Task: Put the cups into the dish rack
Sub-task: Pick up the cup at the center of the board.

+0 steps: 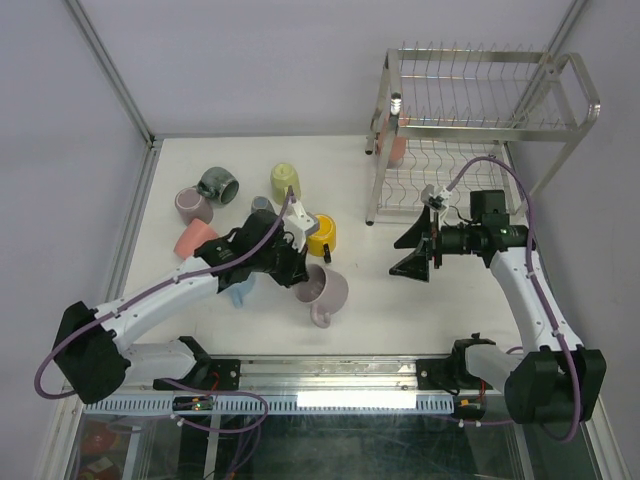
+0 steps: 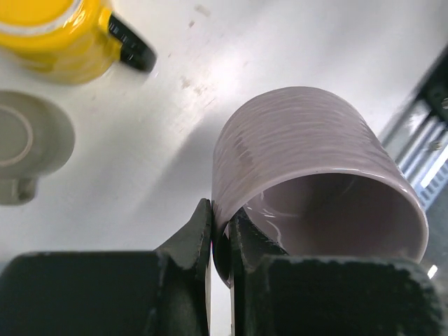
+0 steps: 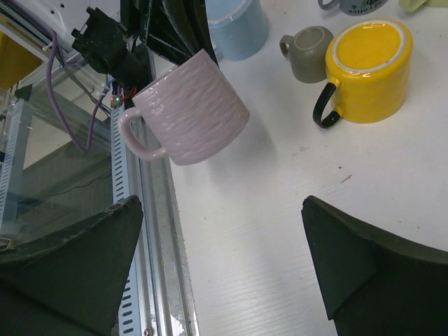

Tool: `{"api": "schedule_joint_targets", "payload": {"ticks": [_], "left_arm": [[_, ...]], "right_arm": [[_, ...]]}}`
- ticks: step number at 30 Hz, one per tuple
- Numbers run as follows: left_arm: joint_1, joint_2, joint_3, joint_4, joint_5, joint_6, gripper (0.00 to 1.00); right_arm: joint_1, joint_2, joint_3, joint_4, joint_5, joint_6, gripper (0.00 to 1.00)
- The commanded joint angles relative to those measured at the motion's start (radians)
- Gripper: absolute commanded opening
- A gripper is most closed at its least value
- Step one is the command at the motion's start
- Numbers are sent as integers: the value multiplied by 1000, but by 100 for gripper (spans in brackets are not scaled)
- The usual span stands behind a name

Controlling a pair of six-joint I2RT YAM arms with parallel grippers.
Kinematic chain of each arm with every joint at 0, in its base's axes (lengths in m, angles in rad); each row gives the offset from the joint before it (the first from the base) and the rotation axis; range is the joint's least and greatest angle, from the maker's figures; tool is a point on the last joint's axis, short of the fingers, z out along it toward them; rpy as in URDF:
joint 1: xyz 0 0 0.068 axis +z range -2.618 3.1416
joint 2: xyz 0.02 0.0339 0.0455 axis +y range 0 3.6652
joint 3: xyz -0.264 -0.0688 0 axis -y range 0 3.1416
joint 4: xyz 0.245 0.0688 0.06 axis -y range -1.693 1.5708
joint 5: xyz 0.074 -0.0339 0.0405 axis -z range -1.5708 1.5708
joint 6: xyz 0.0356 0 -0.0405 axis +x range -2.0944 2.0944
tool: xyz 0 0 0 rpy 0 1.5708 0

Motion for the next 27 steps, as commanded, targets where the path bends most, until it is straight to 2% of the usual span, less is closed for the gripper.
{"api": "schedule_joint_targets", "payload": {"ticks": [1, 4, 10, 19, 23, 27], "left_arm": [[1, -115, -72, 407, 186, -139, 0], [2, -166, -167, 639, 179, -211, 0], [1, -220, -377, 1234, 79, -402, 0], [2, -154, -501, 1797, -116, -513, 0], [3, -88, -492, 1940, -176, -559, 0], [2, -23, -459, 2060, -227, -576, 0]], "right_arm": [[-42, -50, 30, 23, -122, 18, 99], [-62, -76, 60, 31, -132, 35, 99], [-75, -64, 189, 33, -159, 110, 99], [-75, -62, 221, 330, -233, 545, 99], [-75, -54, 246, 380, -209, 650, 99], [-73, -52, 233, 513, -202, 849, 99]]}}
